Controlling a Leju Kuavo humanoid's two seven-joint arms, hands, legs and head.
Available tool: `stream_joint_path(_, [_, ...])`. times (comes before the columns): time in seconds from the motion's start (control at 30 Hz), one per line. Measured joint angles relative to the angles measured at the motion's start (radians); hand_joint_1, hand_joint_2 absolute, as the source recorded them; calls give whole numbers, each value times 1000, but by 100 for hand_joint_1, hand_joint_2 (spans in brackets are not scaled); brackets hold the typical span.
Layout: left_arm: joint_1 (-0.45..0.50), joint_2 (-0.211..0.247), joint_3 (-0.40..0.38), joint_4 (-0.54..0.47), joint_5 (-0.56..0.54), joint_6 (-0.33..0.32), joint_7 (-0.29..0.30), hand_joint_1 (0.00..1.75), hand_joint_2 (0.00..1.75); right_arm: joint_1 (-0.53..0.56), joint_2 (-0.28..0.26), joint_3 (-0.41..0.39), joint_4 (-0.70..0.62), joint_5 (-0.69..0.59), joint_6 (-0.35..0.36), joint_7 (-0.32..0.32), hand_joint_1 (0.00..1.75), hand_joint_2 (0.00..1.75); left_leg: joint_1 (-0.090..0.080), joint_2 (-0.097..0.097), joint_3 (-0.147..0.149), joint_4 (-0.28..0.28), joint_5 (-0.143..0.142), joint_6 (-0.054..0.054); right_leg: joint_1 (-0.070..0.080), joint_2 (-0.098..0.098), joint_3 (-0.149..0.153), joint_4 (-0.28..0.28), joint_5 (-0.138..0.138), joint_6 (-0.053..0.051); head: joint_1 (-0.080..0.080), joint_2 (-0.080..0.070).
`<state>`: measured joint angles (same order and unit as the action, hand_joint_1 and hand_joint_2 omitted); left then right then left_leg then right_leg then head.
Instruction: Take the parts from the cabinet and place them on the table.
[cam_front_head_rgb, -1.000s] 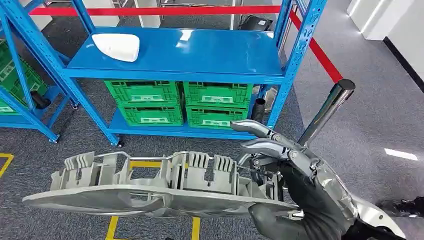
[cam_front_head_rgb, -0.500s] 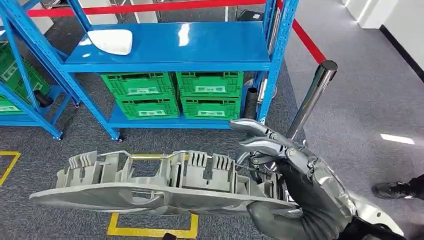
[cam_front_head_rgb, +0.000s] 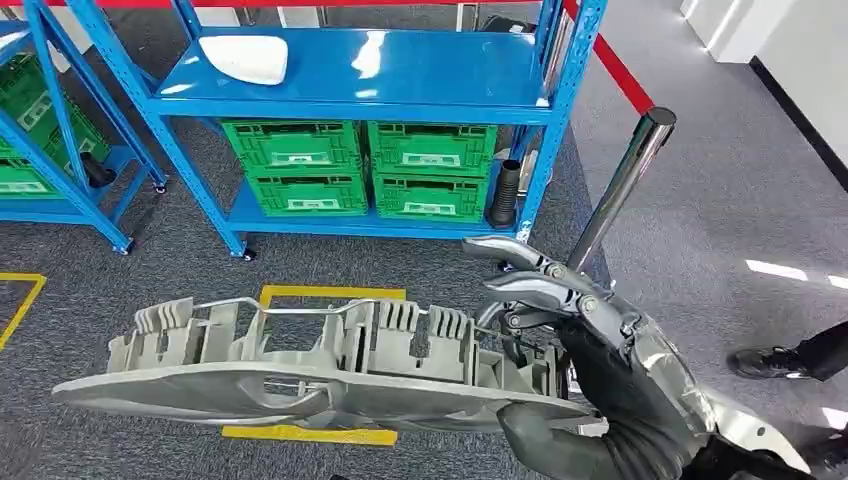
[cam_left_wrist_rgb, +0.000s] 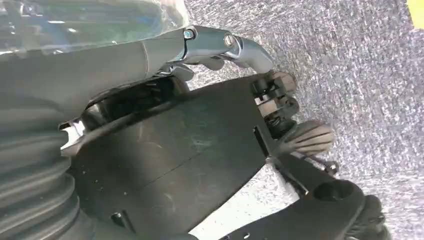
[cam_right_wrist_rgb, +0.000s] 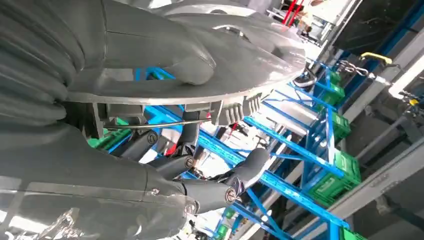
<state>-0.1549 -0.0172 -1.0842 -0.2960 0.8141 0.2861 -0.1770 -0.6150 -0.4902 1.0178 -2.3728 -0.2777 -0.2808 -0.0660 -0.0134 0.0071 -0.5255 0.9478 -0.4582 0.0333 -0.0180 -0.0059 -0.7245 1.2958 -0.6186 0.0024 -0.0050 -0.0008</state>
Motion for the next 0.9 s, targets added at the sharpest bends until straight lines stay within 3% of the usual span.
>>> stream_joint_path(0.03, [0,0,0,0,0,0,0,0,175,0,0,0,0,0,0,0,175,175,0,0,-17,6,9,-1,0,0,7,23,20,1,3,0])
stream_joint_path(0.07, [-1,0,0,0,-1,2,-1,0,175,1,0,0,0,0,0,0,175,175,0,0,-35,13,17,-3,0,0,34,6,58,0,5,0])
stream_joint_path(0.1, [-4,0,0,0,-1,2,-2,0,175,1,-1,0,0,0,0,0,175,175,-1,0,-53,21,24,-5,0,0,79,-50,94,-3,5,0])
stream_joint_path(0.13, [-6,0,0,0,-1,2,-3,0,175,1,-1,-1,0,0,0,0,175,175,-1,0,-68,30,30,-7,1,-1,142,-136,113,-8,7,0])
stream_joint_path(0.17, [-8,-2,0,-1,-2,2,-3,0,175,1,-1,-1,-1,0,-1,0,175,175,-1,0,-78,41,34,-11,4,-4,205,-224,98,-14,10,0])
stream_joint_path(0.2, [-10,-2,0,-1,-2,2,-3,0,175,0,-1,-2,-1,0,-1,1,175,175,-7,-1,-90,53,36,-15,7,-4,250,-299,69,-19,15,0])
stream_joint_path(0.23, [-10,-2,0,-1,-1,2,-3,0,175,1,-1,-2,-2,0,-2,1,175,175,-6,0,-94,54,46,-23,8,-3,248,-308,61,-20,15,0])
stream_joint_path(0.3, [-11,-2,0,-1,-2,3,-3,0,175,2,-1,-3,-2,0,-4,1,175,175,-2,0,-101,52,63,-33,13,-1,235,-305,73,-32,15,0])
stream_joint_path(0.33, [-11,-1,0,0,-2,3,-3,0,175,2,-2,-3,-2,0,-4,2,175,175,-4,-1,-106,53,66,-37,3,-4,227,-312,85,-40,17,0])
stream_joint_path(0.37, [-11,-1,0,-1,-2,3,-3,0,175,2,-1,-2,-2,0,-4,3,175,175,-1,-4,-114,67,31,-47,2,-6,220,-312,95,-44,16,0])
stream_joint_path(0.4, [-13,-1,0,-1,-2,2,-4,0,175,3,-1,-2,-2,0,-5,3,175,175,3,-4,-126,114,-31,-55,0,-6,209,-312,105,-50,9,0])
stream_joint_path(0.47, [-16,0,0,-1,-2,3,-4,0,175,4,-1,-2,-2,0,-7,3,175,175,13,-4,-153,266,-139,-68,0,-7,186,-311,124,-51,1,0])
stream_joint_path(0.5, [-17,0,0,-1,-2,3,-4,0,175,6,-2,-1,-2,0,-7,3,175,175,16,-4,-157,328,-161,-73,0,-7,172,-309,134,-50,0,0])
stream_joint_path(0.53, [-17,0,0,-1,-2,2,-4,0,175,8,-1,-1,-2,1,-8,3,175,175,18,-4,-149,351,-154,-75,0,-7,159,-306,142,-48,-1,0])
stream_joint_path(0.57, [-16,0,0,-1,-1,2,-3,0,175,9,-1,-1,-2,1,-8,3,175,175,20,-4,-125,340,-126,-75,0,-7,142,-302,151,-46,-3,0])
stream_joint_path(0.63, [-11,0,0,-1,0,2,0,0,175,9,-2,-1,-2,1,-8,3,175,175,22,-4,-29,213,-55,-71,0,-4,113,-291,166,-41,-5,0])
stream_joint_path(0.67, [-7,0,-1,-1,1,2,2,0,175,9,-2,-1,-2,2,-8,3,175,175,22,-6,29,128,-49,-66,0,-2,104,-286,173,-37,-6,0])
stream_joint_path(0.7, [-6,1,-1,-1,2,2,3,0,175,9,-2,-2,-3,3,-8,3,175,175,18,-9,71,55,-83,-60,3,-1,96,-284,178,-30,-8,0])
stream_joint_path(0.73, [-5,1,-1,-1,2,1,3,0,175,8,-2,-2,-3,4,-8,3,175,175,16,-9,82,23,-90,-54,3,-2,94,-284,187,-23,-3,0])
stream_joint_path(0.8, [-1,1,-1,-1,9,0,4,0,175,8,-2,-2,-3,5,-8,3,175,175,11,-9,68,23,-85,-44,1,-5,87,-291,208,-11,3,0])
stream_joint_path(0.83, [2,1,-1,-1,12,0,5,0,175,9,-2,-2,-3,7,-8,3,175,175,10,-8,57,17,-72,-32,1,-5,85,-297,219,-3,6,0])
stream_joint_path(0.87, [3,1,-1,-1,11,2,5,0,175,11,-5,-2,-3,7,-8,3,175,175,18,-1,53,8,-59,-23,-2,-2,76,-288,201,0,7,0])
stream_joint_path(0.9, [3,1,-1,-1,11,2,5,0,175,10,-6,-3,-3,7,-8,3,175,175,14,-2,43,6,-48,-15,-1,-2,63,-259,152,2,12,0])
